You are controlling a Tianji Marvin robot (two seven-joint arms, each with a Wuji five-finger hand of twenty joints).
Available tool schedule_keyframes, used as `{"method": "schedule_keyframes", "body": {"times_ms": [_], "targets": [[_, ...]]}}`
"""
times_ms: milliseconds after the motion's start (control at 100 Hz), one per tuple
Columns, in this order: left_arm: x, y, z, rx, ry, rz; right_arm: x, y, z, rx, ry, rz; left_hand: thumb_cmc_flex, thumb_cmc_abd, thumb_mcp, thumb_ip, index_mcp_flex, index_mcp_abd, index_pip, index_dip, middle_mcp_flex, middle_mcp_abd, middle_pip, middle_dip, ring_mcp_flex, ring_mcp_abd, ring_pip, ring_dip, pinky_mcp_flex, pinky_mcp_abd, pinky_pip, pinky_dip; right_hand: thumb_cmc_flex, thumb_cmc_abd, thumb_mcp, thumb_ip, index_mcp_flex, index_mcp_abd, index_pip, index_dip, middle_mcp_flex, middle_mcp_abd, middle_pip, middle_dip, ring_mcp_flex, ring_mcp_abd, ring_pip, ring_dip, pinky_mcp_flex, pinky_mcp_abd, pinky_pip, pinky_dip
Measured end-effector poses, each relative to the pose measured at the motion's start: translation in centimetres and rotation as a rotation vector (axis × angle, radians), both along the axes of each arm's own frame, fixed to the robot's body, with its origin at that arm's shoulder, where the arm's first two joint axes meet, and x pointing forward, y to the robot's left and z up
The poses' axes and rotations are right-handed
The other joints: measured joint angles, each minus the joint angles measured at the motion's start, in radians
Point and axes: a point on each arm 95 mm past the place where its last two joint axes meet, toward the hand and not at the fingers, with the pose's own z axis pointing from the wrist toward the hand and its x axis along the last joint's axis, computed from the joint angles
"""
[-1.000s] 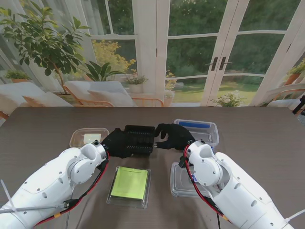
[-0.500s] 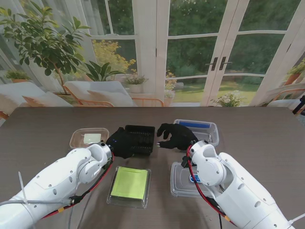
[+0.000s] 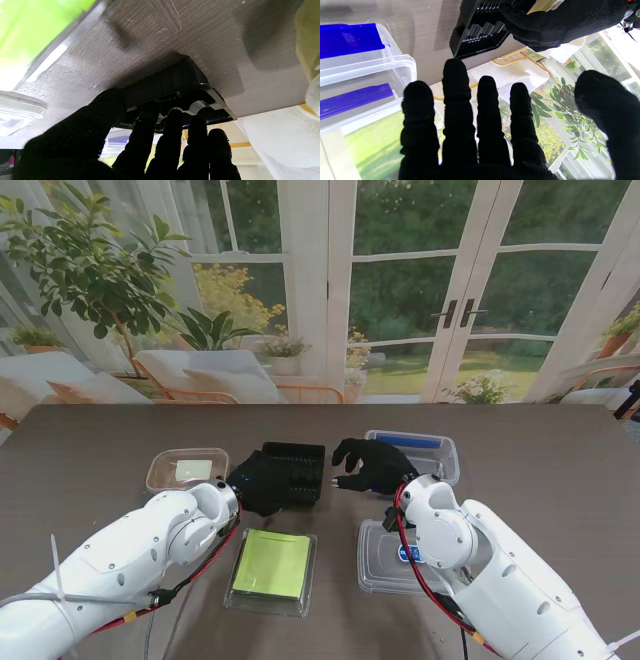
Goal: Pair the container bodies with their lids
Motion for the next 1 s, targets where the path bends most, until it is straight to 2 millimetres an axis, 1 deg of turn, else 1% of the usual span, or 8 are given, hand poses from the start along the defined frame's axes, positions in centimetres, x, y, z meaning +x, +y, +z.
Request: {"method": "schedule_keyframes", "body": {"times_ms": [210,240,250,570,620,650,810,1000], "targets": [[0.19,-0.22,-0.24,-0.006,-0.033,-0.016,-0.02,-0.17,-0.03,0.003,0.006,-0.003,0.002,0.000,0.025,0.000,0.049,-0.016,0.111,0.038,0.042,-0.004,0.027,0.014,0.028,-0.001,0.026,0.002,0.027,0.000,0.047,0.000,0.000,0.001,0.000,0.000,0.000,0.001,-0.012,0.000,0.000,0.000,0.000,0.000,0.000,0.000,0.000,0.000,0.000,0.000,0.000,0.000],[0.22,-0.26,-0.29,-0.004,-0.033,-0.018,-0.01,-0.22,-0.03,0.005,0.007,-0.004,0.002,-0.011,0.026,-0.015,0.049,-0.016,0.122,0.042,0.044,-0.005,0.033,0.015,0.048,-0.001,0.026,0.002,0.030,0.000,0.050,-0.001,0.000,0.001,0.000,0.000,0.000,0.002,-0.013,0.000,0.000,0.000,0.000,0.000,0.000,0.000,0.000,0.000,0.000,0.000,0.000,0.000],[0.22,-0.27,-0.30,-0.004,-0.033,-0.018,-0.01,-0.23,-0.03,0.005,0.007,-0.005,0.002,-0.014,0.026,-0.031,0.049,-0.018,0.124,0.043,0.051,-0.006,0.033,0.016,0.051,-0.001,0.030,0.002,0.030,0.000,0.059,-0.002,0.000,0.001,0.000,0.000,0.000,0.002,-0.013,0.000,0.000,0.000,0.000,0.000,0.000,0.000,0.000,0.000,0.000,0.000,0.000,0.000],[0.32,-0.75,-0.47,0.016,-0.024,-0.033,0.02,-0.55,0.00,0.011,0.019,-0.007,0.002,-0.020,0.034,-0.032,0.076,-0.035,0.133,0.034,0.087,-0.016,0.043,0.027,0.077,-0.001,0.057,0.012,0.051,0.000,0.086,-0.011,0.000,0.026,-0.001,0.000,0.000,0.005,-0.024,0.000,0.000,0.000,0.000,0.000,0.000,0.004,0.000,0.000,0.000,0.000,0.000,0.000],[0.32,-0.78,-0.51,0.016,-0.023,-0.034,0.02,-0.58,-0.01,0.013,0.021,-0.007,0.034,-0.032,0.035,-0.072,0.088,-0.039,0.145,0.034,0.097,-0.019,0.057,0.037,0.078,-0.001,0.065,0.016,0.055,0.000,0.098,-0.012,0.000,0.026,-0.001,0.000,0.000,0.006,-0.025,0.000,0.000,0.000,0.000,0.000,0.000,0.004,0.000,0.000,0.000,0.000,0.000,0.000],[0.32,-0.79,-0.52,0.016,-0.022,-0.033,0.02,-0.60,-0.02,0.015,0.024,-0.007,0.056,-0.047,0.022,-0.075,0.098,-0.049,0.160,0.034,0.098,-0.021,0.058,0.040,0.080,-0.001,0.075,0.021,0.058,0.001,0.109,-0.012,0.000,0.027,-0.001,0.000,0.000,0.009,-0.025,0.000,0.000,0.000,0.000,0.000,0.000,0.004,0.000,0.000,0.000,0.000,0.000,0.000],[0.36,-0.84,-0.72,0.005,-0.029,-0.034,0.00,-0.66,-0.08,0.022,0.031,-0.009,0.167,-0.063,-0.051,-0.077,0.124,-0.097,0.350,0.006,0.157,-0.033,0.096,0.081,0.132,-0.001,0.125,0.046,0.093,0.005,0.164,-0.012,0.000,0.028,-0.001,0.000,0.000,0.011,-0.026,0.000,0.000,0.000,0.000,0.000,0.000,0.004,0.000,0.000,0.000,0.000,0.000,0.000],[0.53,-0.95,-0.96,-0.014,-0.038,-0.040,0.00,-0.77,-0.10,0.031,0.036,-0.012,0.166,-0.063,-0.051,-0.076,0.134,-0.103,0.421,-0.004,0.172,-0.039,0.112,0.142,0.154,-0.001,0.144,0.059,0.108,0.007,0.185,-0.012,0.000,0.028,-0.001,0.000,0.000,0.011,-0.028,-0.001,0.000,0.000,0.000,0.000,0.000,0.005,0.000,0.000,0.000,0.000,0.000,0.000]]}}
